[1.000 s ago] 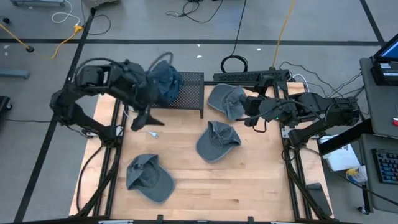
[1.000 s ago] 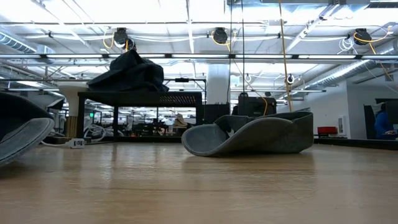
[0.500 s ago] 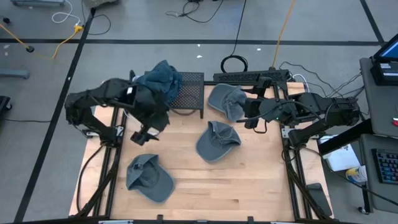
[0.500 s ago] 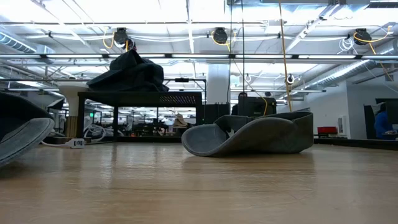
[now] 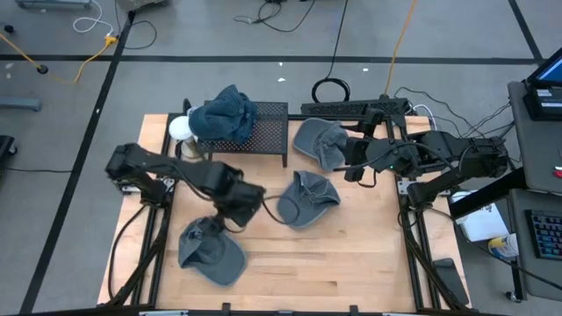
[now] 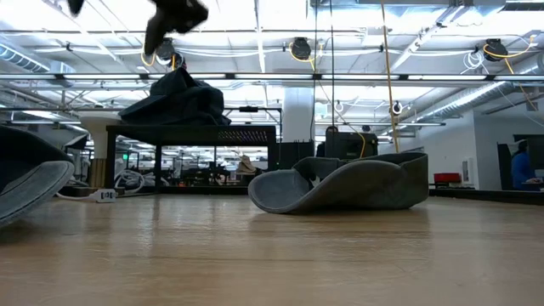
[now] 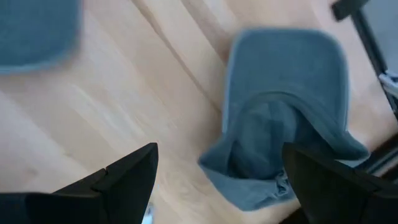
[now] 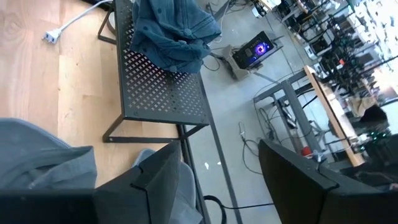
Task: Pick & Place hat
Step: Put the bottom left gray cap on the shelf
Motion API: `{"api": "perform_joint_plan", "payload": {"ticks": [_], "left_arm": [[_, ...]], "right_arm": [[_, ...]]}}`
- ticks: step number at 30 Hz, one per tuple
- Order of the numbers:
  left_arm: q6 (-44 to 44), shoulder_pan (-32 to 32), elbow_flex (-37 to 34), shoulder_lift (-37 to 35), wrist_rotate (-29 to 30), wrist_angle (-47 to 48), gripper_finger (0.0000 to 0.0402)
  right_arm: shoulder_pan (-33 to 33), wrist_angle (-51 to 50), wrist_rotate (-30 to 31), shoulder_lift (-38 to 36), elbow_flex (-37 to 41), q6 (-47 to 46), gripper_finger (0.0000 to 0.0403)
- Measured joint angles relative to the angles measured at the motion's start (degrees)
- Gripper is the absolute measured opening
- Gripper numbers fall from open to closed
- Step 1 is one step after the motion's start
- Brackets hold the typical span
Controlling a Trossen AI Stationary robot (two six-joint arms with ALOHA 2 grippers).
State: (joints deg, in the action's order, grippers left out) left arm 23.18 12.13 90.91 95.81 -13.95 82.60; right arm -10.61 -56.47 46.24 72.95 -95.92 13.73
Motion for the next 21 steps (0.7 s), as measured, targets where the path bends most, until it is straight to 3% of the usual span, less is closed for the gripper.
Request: {"api": "perform_joint_plan", "payload": {"ticks": [8, 21], "left_arm": [[-2.65, 3.62, -7.05, 6.0, -0.14, -9.2, 0.0347], [-4.22, 4.95, -7.45, 20.93, -8.46, -11.14, 0.0347]], "right_arm": [[0.0, -0.02, -0.04, 0.0, 0.0, -1.06, 0.0212], [0.0, -0.5, -0.07, -0.02, 0.0, -1.06, 0.0212]]}}
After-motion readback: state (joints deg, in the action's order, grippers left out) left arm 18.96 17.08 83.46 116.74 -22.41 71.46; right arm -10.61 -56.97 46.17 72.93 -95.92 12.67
